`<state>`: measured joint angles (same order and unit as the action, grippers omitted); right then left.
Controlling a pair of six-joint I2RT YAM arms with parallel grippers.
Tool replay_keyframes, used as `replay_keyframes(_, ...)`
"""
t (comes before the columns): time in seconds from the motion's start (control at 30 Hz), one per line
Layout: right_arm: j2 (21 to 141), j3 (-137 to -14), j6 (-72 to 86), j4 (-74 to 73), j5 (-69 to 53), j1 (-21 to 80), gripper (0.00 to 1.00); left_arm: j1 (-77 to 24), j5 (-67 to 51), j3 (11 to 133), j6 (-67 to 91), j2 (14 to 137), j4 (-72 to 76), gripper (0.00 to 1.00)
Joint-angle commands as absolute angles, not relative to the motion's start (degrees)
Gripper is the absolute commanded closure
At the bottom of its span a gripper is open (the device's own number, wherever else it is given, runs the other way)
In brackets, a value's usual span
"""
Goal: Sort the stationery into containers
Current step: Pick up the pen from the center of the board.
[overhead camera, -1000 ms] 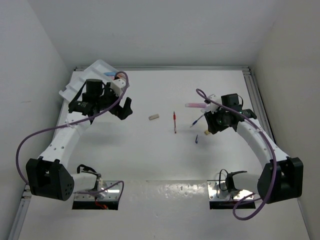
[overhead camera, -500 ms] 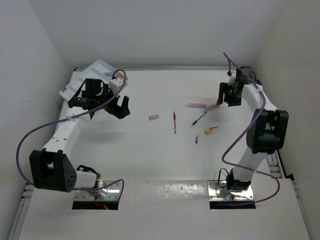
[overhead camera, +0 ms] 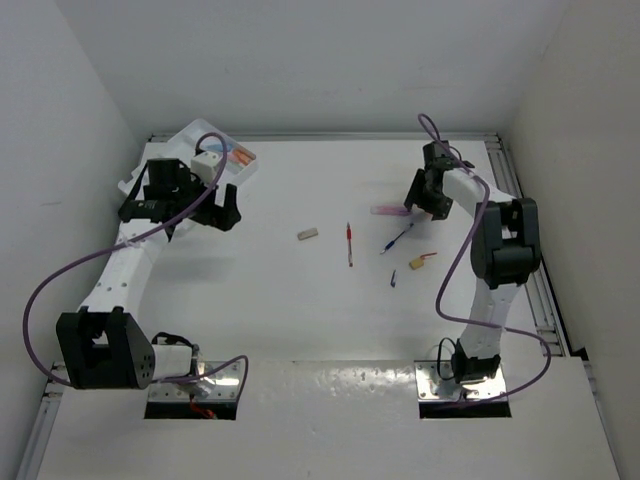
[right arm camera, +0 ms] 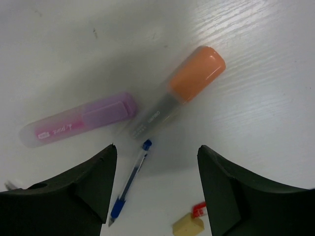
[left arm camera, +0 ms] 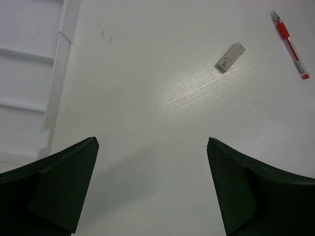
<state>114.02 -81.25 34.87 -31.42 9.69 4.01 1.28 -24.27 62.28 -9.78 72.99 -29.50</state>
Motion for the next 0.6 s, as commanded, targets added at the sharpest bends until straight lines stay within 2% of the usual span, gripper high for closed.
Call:
replay_keyframes(0.0,115.2,-84.2,38.8,-29.4,17.5,3.5,0.34,2.8,-26.0,61.6,-8.5,71.6,-28.0,0.01)
replay_keyframes(0.57,123.7,-89.6,39.3,-29.4,17.5,3.1,0.37,5.8,-27.2,64.3,-8.3,76.2,-27.3,0.01)
